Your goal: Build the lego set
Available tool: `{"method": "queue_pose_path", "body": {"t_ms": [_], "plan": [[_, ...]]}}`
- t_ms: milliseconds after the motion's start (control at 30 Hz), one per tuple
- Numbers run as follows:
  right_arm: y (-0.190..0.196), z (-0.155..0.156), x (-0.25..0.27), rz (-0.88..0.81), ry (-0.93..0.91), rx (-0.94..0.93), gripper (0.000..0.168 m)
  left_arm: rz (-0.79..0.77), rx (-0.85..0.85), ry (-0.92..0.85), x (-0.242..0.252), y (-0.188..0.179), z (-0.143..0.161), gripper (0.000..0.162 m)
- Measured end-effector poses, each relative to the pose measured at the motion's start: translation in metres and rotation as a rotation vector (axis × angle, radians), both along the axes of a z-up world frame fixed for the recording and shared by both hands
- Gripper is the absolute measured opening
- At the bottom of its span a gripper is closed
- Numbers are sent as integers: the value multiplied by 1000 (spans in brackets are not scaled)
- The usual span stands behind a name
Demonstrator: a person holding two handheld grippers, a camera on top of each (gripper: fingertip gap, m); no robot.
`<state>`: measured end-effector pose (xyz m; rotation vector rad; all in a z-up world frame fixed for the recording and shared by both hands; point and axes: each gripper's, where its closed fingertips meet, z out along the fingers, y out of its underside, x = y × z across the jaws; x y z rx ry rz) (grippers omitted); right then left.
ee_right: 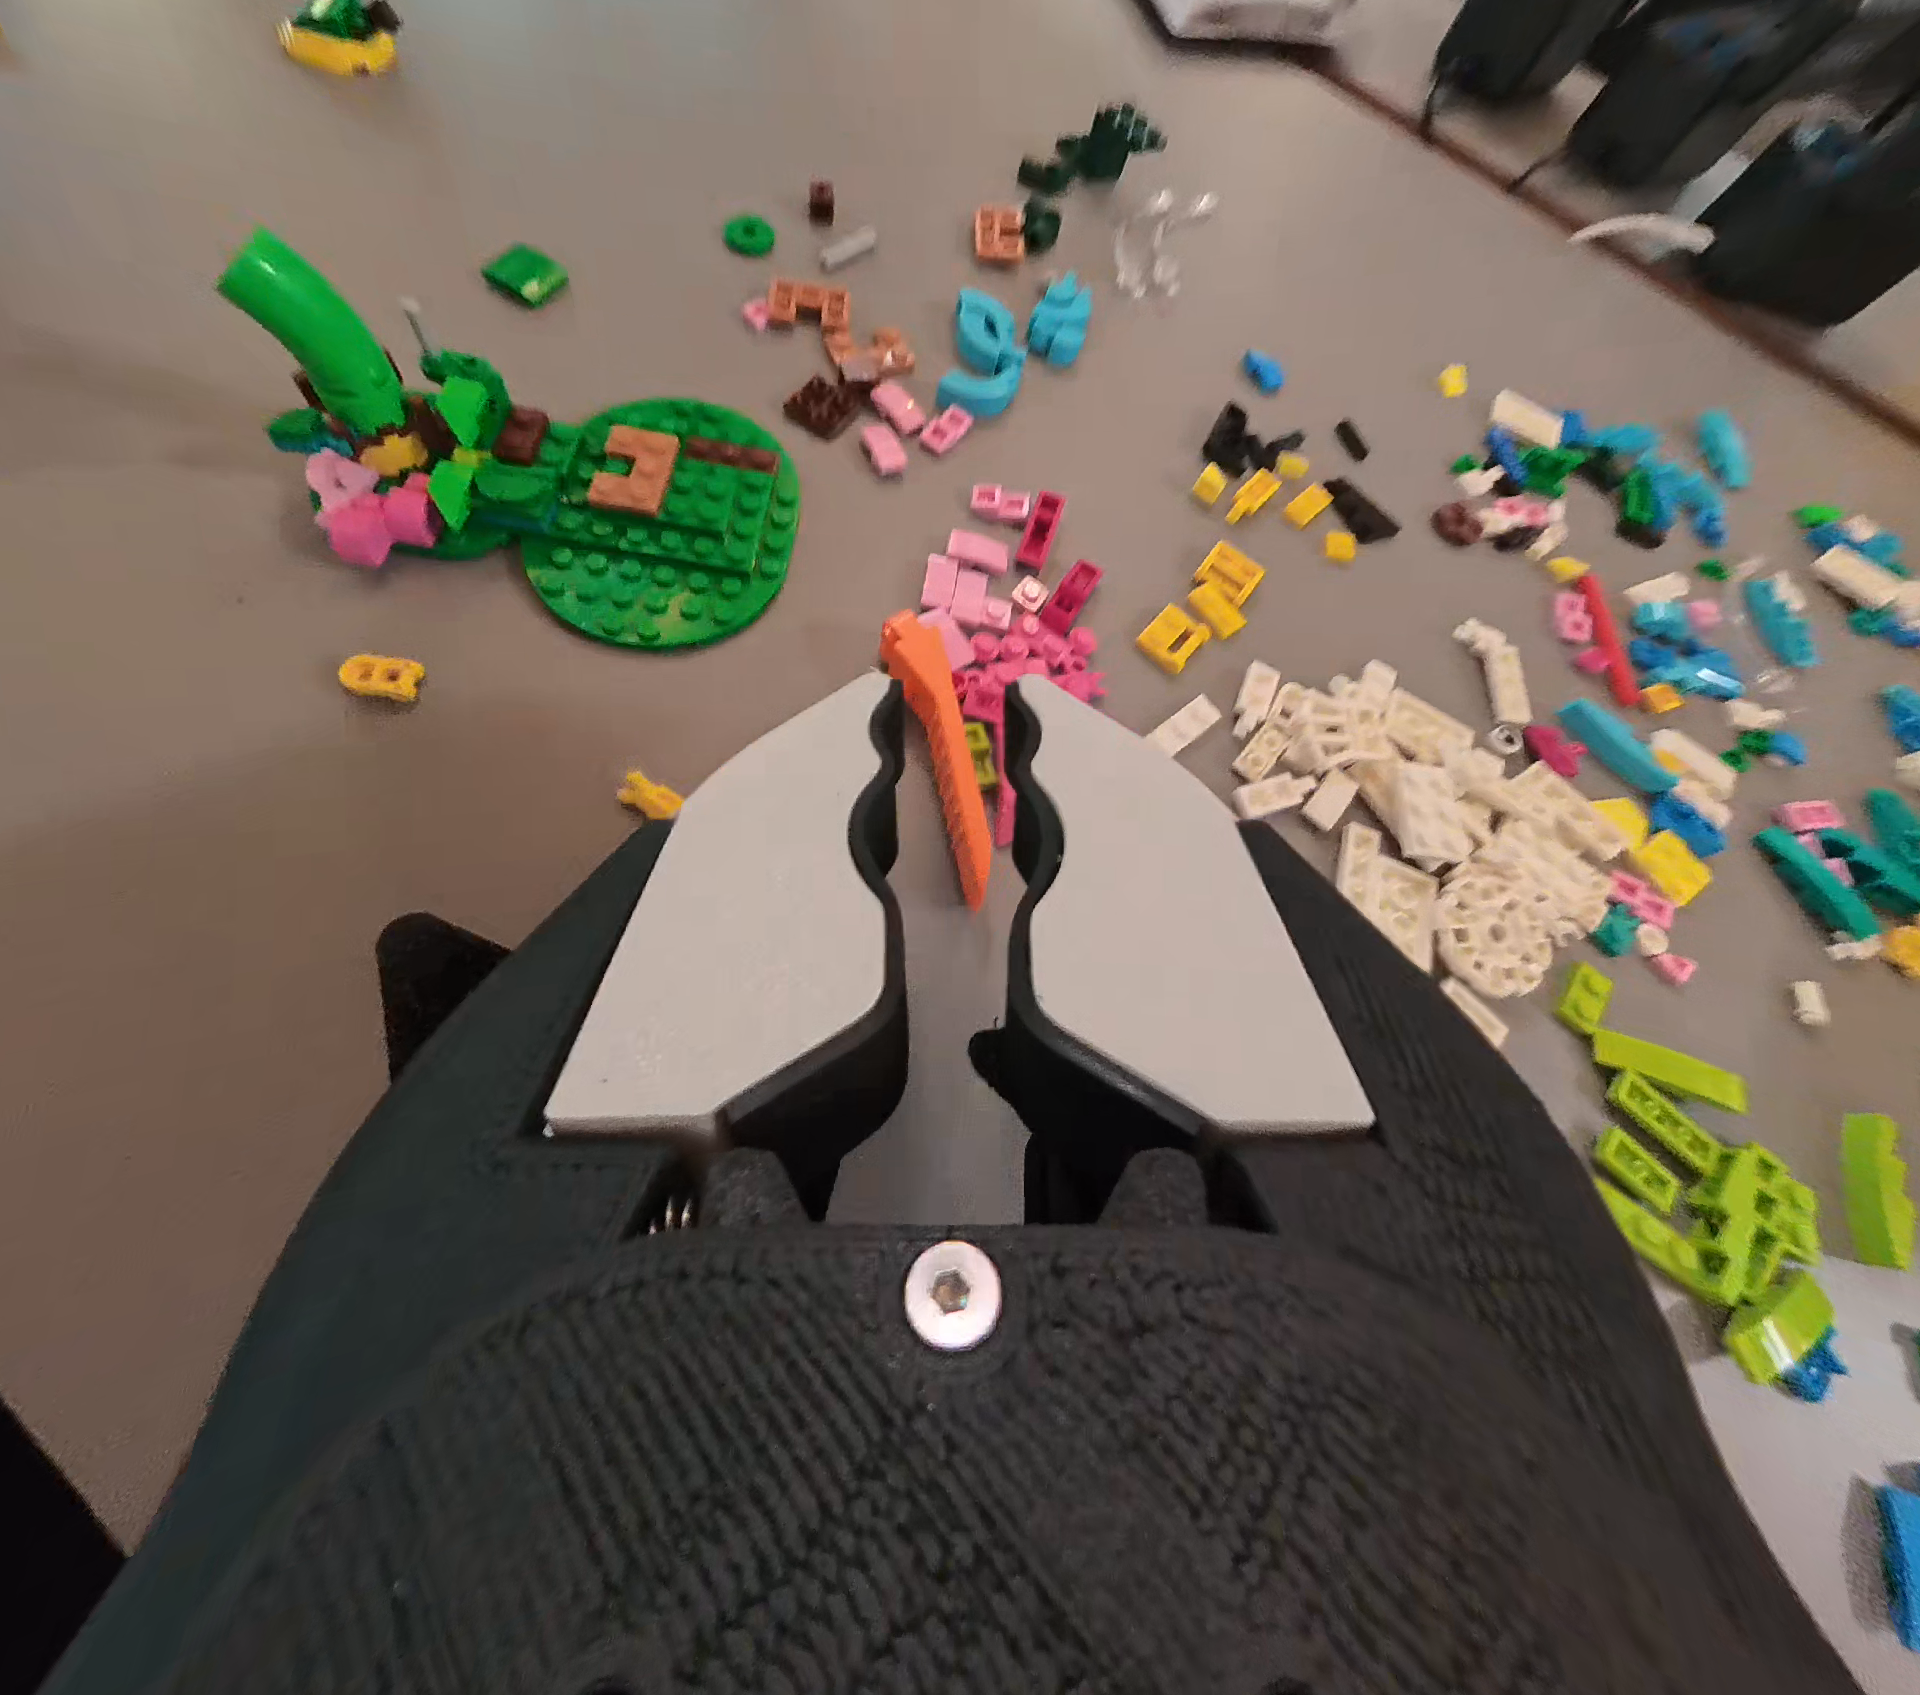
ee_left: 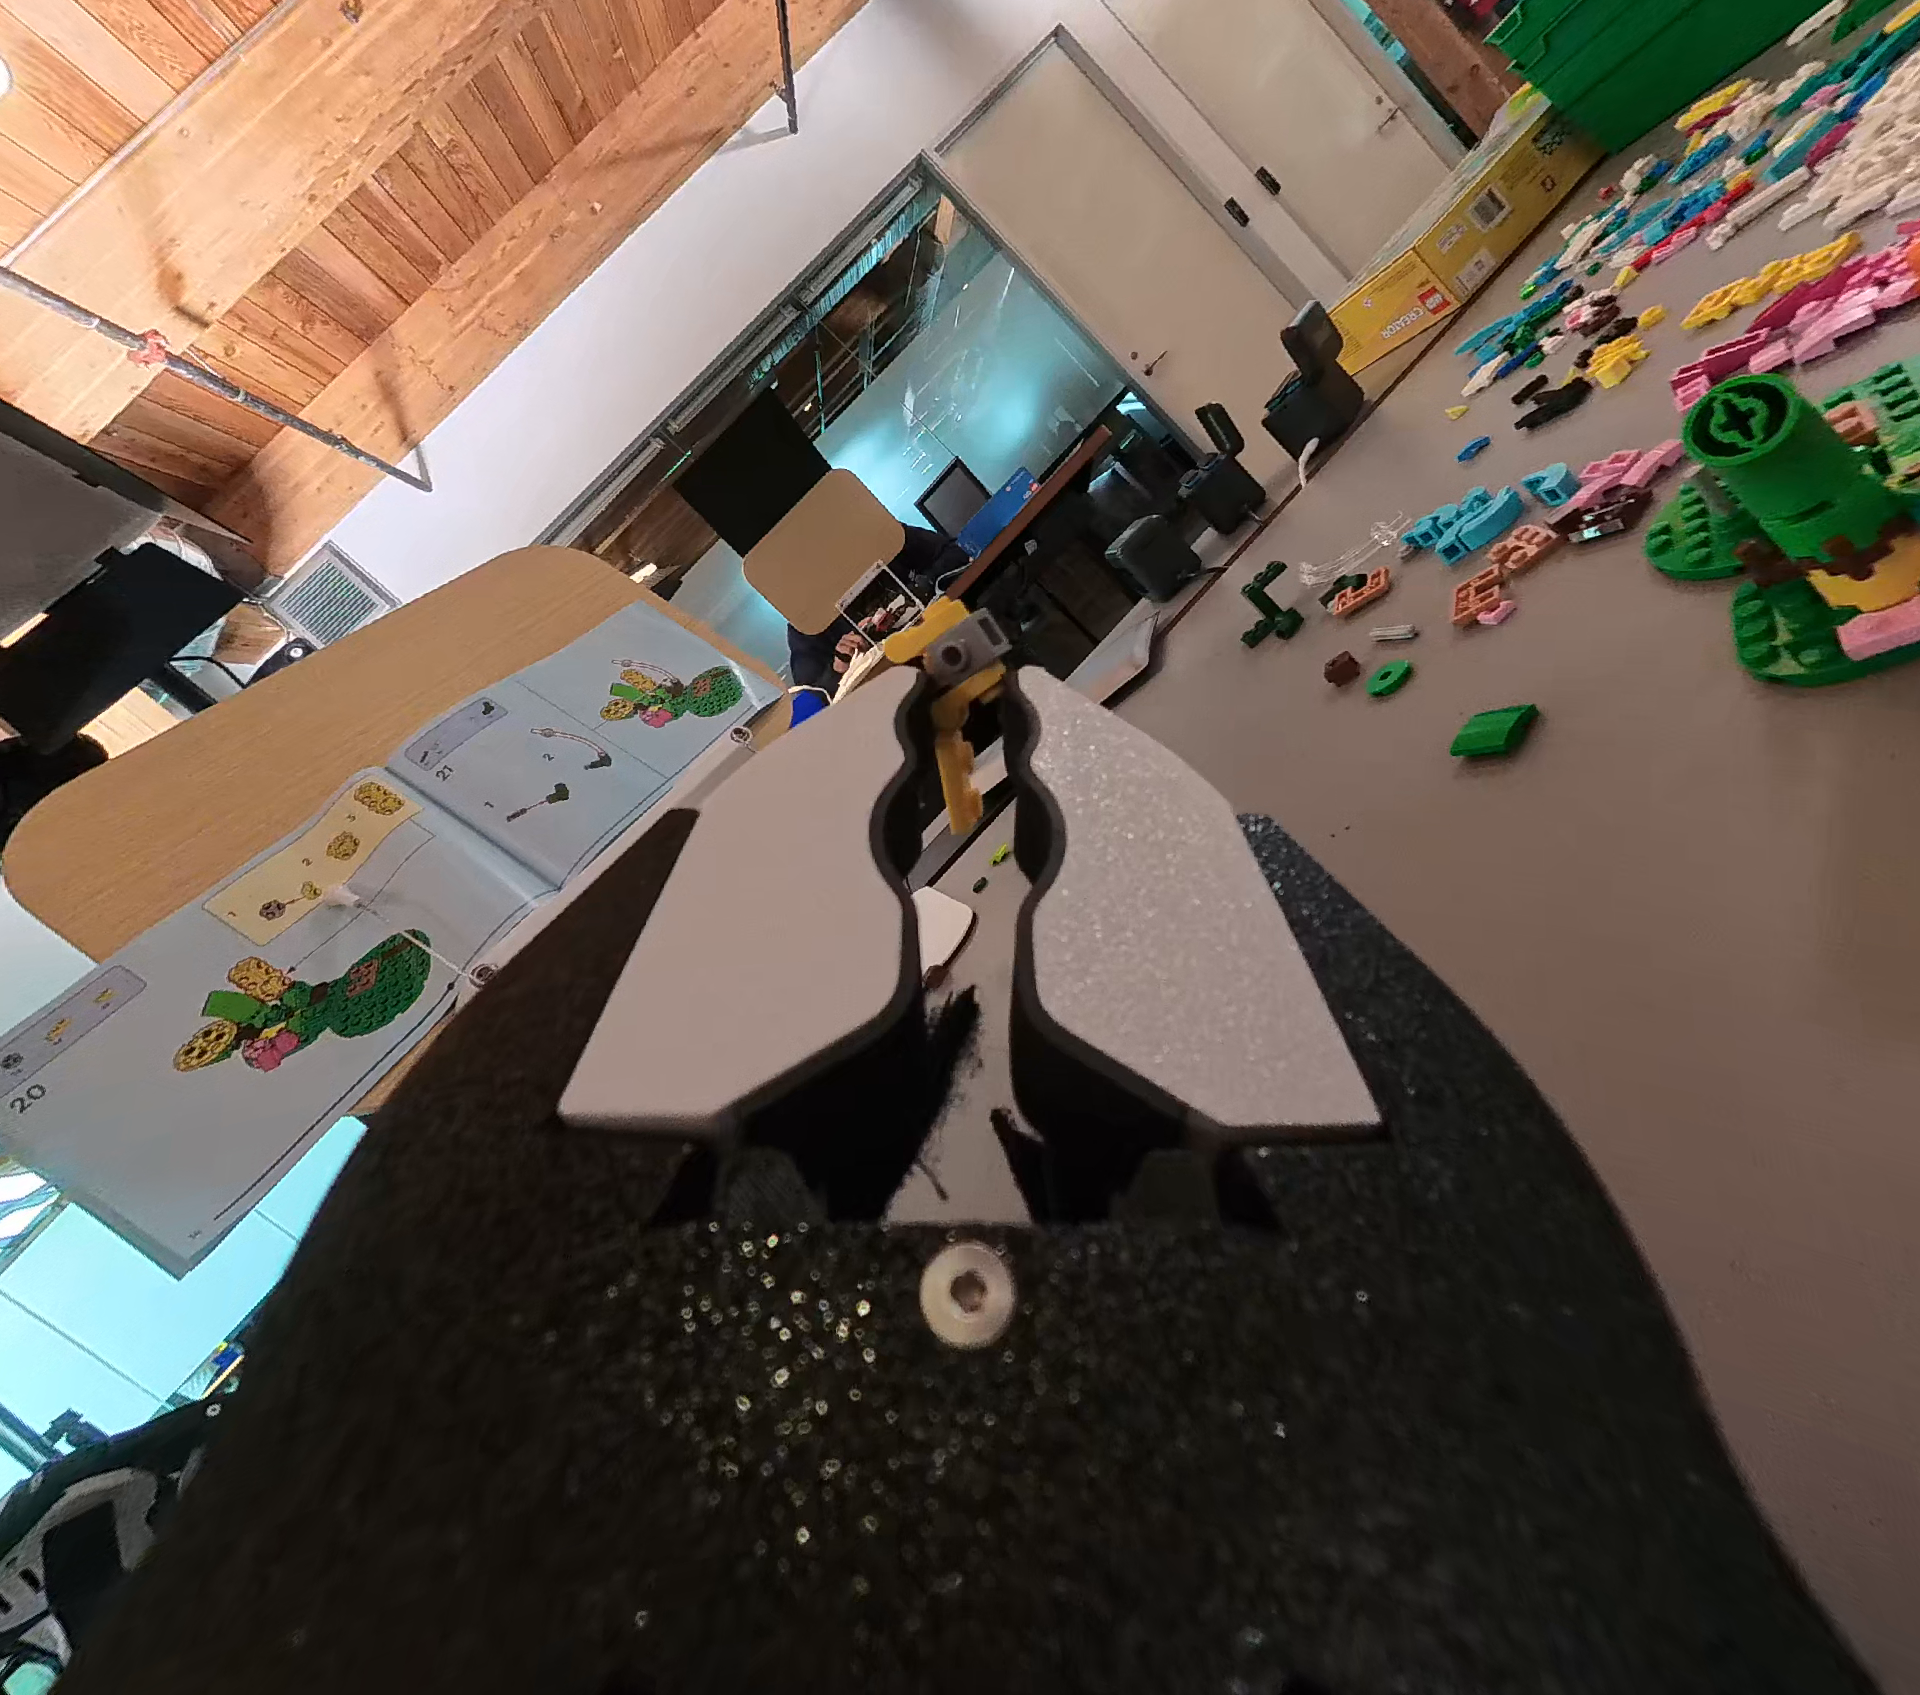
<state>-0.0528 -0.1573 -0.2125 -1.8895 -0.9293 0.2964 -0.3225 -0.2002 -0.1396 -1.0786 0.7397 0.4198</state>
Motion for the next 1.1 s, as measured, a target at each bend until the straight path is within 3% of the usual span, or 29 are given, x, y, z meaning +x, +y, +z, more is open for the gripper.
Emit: {"method": "queue_pose_path", "body": {"t_ms": [100, 300, 467, 600, 833, 967, 1100], "plan": [[-10, 6, -12, 116, 14, 55, 16, -4, 2, 4, 1, 0, 0, 12], [-51, -27, -24, 428, -147, -35, 17, -9, 1, -1, 0, -1, 1, 12], [-80, -8, -44, 595, -61, 17, 17, 120, 22, -122, -50, -10, 13, 12], [-90, -2, -53, 649, -64, 25, 19, 246, 15, -244, -97, -25, 13, 12], [-85, -20, -49, 664, -114, -63, 27, 249, 1, -272, -98, -34, 9, 12], [-98, -1, -76, 718, -51, -41, 27, 274, -13, -321, -106, -33, 7, 12], [-103, 15, -122, 696, -122, 68, 23, 297, 0, -400, -119, -37, 10, 12]]}}
